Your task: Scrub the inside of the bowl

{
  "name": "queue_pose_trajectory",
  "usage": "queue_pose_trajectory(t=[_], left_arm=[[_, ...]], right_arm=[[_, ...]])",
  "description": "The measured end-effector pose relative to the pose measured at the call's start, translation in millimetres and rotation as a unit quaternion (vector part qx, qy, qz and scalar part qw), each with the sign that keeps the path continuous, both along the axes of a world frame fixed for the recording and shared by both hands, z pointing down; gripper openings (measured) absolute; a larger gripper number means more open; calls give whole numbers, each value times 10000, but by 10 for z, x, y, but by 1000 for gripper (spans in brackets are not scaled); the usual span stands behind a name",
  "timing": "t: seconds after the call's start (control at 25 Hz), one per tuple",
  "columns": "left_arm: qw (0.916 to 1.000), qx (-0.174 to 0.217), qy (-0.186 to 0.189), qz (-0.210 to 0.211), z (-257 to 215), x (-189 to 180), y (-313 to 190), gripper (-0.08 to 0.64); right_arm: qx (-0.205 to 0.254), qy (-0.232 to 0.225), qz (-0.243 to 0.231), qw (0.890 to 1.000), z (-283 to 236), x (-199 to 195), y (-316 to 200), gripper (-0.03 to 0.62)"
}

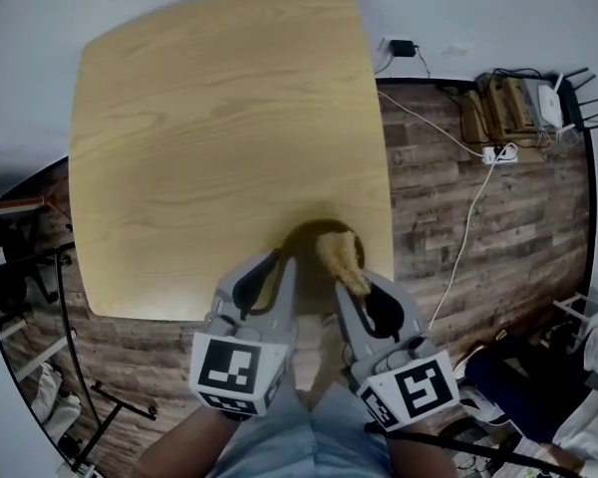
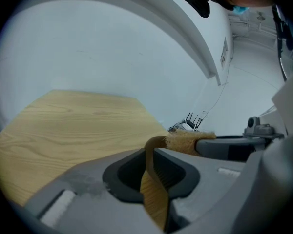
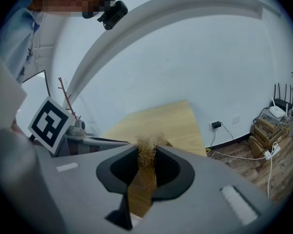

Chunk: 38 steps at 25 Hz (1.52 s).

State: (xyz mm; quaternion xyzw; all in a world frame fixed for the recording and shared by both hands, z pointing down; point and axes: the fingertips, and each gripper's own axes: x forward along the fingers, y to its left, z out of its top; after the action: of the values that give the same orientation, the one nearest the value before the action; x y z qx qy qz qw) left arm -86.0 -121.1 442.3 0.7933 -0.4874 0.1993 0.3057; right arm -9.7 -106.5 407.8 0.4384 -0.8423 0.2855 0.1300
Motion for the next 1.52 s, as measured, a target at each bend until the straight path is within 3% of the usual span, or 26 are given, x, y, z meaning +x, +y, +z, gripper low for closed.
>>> queue_pose_trajectory(t=[0.16,0.44,1.04,1.52], left_arm=[[10000,-45,34,-69,18,6,-18,54],[9996,-28,-276,-1,18,-79,-32,54],[9987,-332,-384,108,202,-52,23,75],[9991,-195,-368,4,125,-84,-6,38]], right_arm=[[-21,-18,-9,10000,30,-7,-3,71],[-39,-29,-49,10000,53,-4,-11,71],[-74,-24,-68,9999,77,-13,15,71],[-113,4,-136,9998,138,-56,70,71]])
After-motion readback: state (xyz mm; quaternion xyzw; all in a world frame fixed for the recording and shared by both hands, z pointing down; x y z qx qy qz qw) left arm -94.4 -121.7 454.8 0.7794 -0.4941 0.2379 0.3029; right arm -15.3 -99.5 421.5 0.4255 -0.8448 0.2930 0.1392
